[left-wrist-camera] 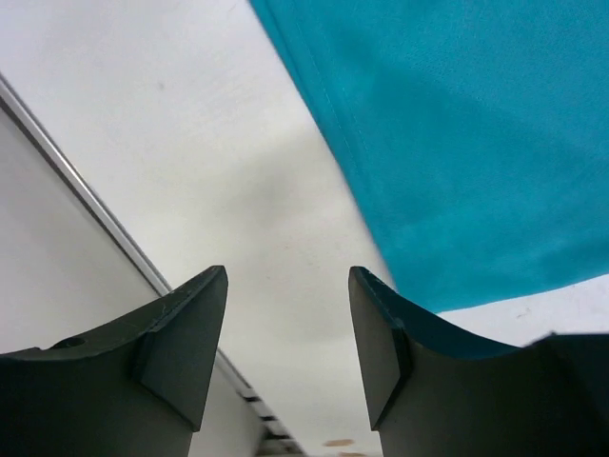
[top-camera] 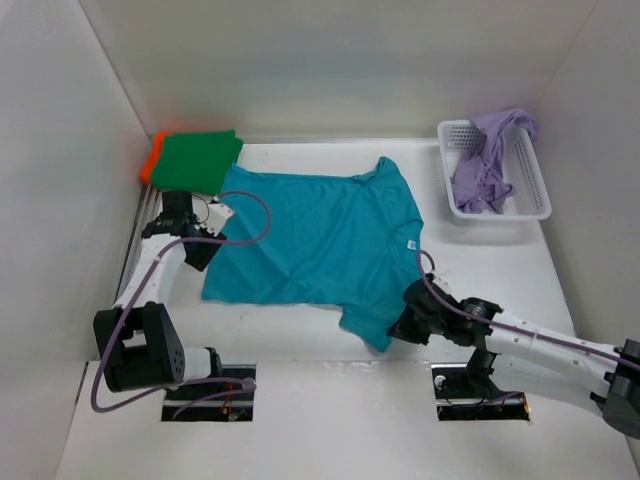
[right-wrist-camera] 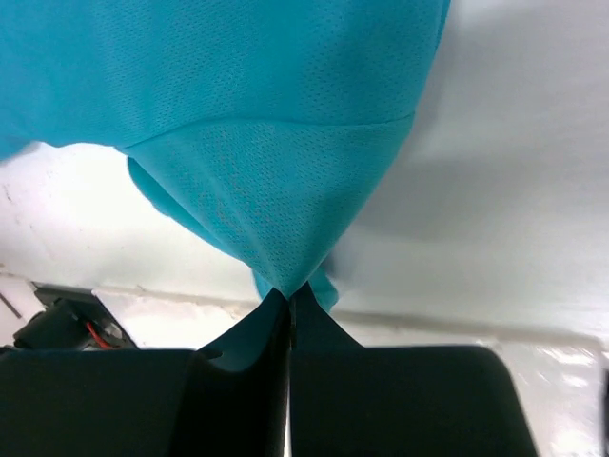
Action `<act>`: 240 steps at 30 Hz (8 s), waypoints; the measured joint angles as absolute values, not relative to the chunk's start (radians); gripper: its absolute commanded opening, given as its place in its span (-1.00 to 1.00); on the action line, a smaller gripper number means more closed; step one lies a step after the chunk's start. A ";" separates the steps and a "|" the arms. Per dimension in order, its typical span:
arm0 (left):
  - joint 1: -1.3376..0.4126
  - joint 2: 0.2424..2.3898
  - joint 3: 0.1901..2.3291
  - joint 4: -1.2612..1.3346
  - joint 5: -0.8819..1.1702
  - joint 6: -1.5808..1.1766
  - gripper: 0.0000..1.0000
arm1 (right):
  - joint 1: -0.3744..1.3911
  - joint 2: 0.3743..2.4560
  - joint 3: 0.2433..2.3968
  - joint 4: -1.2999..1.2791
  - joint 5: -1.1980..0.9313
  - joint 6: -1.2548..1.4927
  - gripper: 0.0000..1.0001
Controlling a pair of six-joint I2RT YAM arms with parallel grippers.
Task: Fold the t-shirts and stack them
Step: Grap the side of the flattened tshirt closest away from the robot with both arms, then fold the flattened tshirt in 1/3 of the way
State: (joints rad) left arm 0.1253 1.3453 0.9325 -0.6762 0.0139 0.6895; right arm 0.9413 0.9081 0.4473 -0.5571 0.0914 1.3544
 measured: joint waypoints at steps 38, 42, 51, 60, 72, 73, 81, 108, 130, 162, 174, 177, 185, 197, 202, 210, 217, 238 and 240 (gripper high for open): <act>-0.282 1.137 0.456 -0.506 -0.196 1.050 -0.96 | 1.075 0.937 0.353 -0.528 0.027 1.448 -1.00; -0.248 1.135 0.479 -0.527 -0.179 1.031 -1.00 | 1.042 0.895 0.355 -0.529 0.039 1.426 -1.00; -0.175 1.179 0.707 -0.578 -0.120 0.994 -1.00 | 0.724 0.867 0.551 -0.612 0.051 1.159 -1.00; -0.163 1.340 0.847 -0.608 -0.101 0.990 -0.94 | 0.368 1.064 0.745 -0.618 -0.004 0.775 -1.00; -0.141 1.518 0.918 -0.606 -0.090 0.986 -0.82 | 0.276 1.335 0.875 -0.557 -0.081 0.545 -1.00; -0.138 1.530 0.928 -0.602 -0.089 0.985 -0.71 | 0.276 1.346 0.881 -0.553 -0.083 0.539 -1.00; -0.124 1.538 0.959 -0.578 -0.073 0.977 -0.17 | 0.276 1.358 0.891 -0.544 -0.088 0.520 -0.99; -0.076 1.610 0.995 -0.759 0.051 0.904 -0.81 | 0.284 1.320 0.854 -0.514 -0.096 0.535 -0.97; 0.043 1.274 0.883 -0.885 0.175 0.831 -0.42 | 0.421 0.980 0.579 -0.542 -0.114 0.739 -0.96; 0.181 1.708 1.074 -0.773 0.457 0.357 -0.71 | 0.428 0.949 0.540 -0.538 -0.113 0.775 -0.95; 0.239 1.631 1.074 -0.896 0.467 0.437 -0.98 | 0.464 0.891 0.542 -0.604 -0.113 0.810 -0.97; 0.273 1.536 1.073 -0.971 0.465 0.508 -0.97 | 0.504 0.835 0.542 -0.666 -0.113 0.848 -0.98; 0.293 1.473 0.961 -1.068 0.421 0.619 -0.94 | 0.610 0.812 0.541 -0.780 -0.117 0.917 -1.00; 0.354 1.486 1.003 -1.108 0.437 0.681 -0.91 | 0.469 0.923 0.682 -0.819 -0.144 0.804 -1.00; 0.357 1.534 1.068 -1.083 0.503 0.641 -0.91 | 0.329 1.115 0.804 -0.691 -0.155 0.686 -1.00; 0.350 1.620 1.090 -0.980 0.558 0.532 -0.91 | 0.247 1.376 0.950 -0.561 -0.181 0.558 -1.00; 0.346 1.671 1.096 -0.873 0.564 0.430 -0.91 | 0.236 1.488 0.992 -0.530 -0.187 0.511 -1.00; 0.325 1.717 1.094 -0.667 0.538 0.282 -0.87 | 0.223 1.687 1.101 -0.502 -0.187 0.474 -0.98; 0.327 1.727 1.093 -0.661 0.530 0.277 -0.80 | 0.223 1.710 1.113 -0.499 -0.187 0.473 -0.86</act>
State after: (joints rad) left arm 0.3271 1.7271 1.0931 -0.6609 0.5301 0.2771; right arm 0.2230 1.7096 1.1130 -0.4992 -0.1871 0.4732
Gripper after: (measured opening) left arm 0.071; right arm 0.019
